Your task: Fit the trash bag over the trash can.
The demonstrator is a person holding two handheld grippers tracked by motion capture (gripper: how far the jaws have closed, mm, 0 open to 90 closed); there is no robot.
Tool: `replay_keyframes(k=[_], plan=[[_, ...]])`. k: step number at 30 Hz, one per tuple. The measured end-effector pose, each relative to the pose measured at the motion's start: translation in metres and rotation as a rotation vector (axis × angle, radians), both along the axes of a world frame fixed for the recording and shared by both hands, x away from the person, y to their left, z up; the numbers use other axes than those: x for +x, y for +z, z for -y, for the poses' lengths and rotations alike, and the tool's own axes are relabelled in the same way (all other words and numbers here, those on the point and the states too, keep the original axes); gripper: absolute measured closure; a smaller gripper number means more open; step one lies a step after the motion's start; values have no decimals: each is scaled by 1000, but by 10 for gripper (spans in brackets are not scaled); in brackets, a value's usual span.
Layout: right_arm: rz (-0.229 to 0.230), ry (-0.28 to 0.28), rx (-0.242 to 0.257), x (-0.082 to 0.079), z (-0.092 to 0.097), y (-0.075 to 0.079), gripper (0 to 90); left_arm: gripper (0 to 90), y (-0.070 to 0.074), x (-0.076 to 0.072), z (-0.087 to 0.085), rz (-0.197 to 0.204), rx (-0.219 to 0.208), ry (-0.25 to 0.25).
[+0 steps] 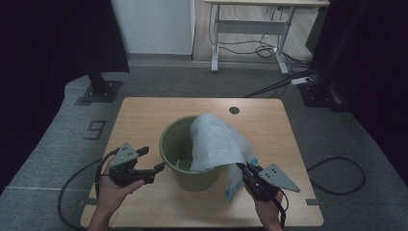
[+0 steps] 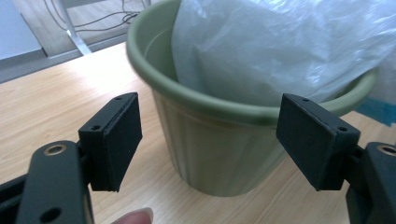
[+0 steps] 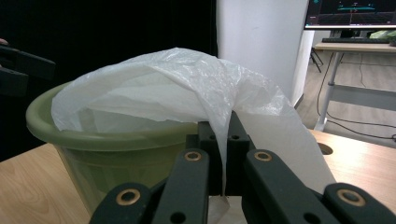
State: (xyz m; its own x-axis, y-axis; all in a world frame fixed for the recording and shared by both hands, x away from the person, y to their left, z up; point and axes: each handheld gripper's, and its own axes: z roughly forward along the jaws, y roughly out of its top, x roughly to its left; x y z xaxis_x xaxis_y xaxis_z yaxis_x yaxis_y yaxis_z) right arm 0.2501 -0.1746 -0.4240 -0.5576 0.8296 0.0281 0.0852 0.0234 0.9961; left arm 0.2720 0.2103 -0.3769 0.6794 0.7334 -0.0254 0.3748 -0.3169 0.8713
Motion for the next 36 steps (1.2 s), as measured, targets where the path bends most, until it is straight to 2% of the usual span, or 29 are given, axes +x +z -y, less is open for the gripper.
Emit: replay_keyframes(k=[6,9,14,16,18,20,22,26,32,33,36], plan=[[15,6,1,-4,-3,7,884,225,8,-3,11,-2,-4,-33],[21,16,20,-8,-4,14,884,224,10,-5,19,1,-2,-61],[39,37,0,-12,-11,26,884,227,8,-2,31,-3,15,-77],[39,42,-4,-11,-12,27,884,227,6,-3,33,13,25,-57],[37,42,-4,-11,-12,27,884,230,5,-2,33,19,14,-13],[35,40,-4,-10,-12,27,884,240,4,-1,31,24,-4,-4],[33,38,-4,-10,-11,26,884,253,4,-1,30,19,-13,-34],[29,36,-5,-9,-11,26,884,268,5,0,33,7,2,-84],[31,43,-9,-8,-14,28,884,297,8,6,37,-23,-87,-231],[32,43,-10,-8,-14,28,884,298,9,6,39,-28,-92,-248],[29,45,-12,-6,-15,30,884,307,11,7,46,-34,-84,-259]])
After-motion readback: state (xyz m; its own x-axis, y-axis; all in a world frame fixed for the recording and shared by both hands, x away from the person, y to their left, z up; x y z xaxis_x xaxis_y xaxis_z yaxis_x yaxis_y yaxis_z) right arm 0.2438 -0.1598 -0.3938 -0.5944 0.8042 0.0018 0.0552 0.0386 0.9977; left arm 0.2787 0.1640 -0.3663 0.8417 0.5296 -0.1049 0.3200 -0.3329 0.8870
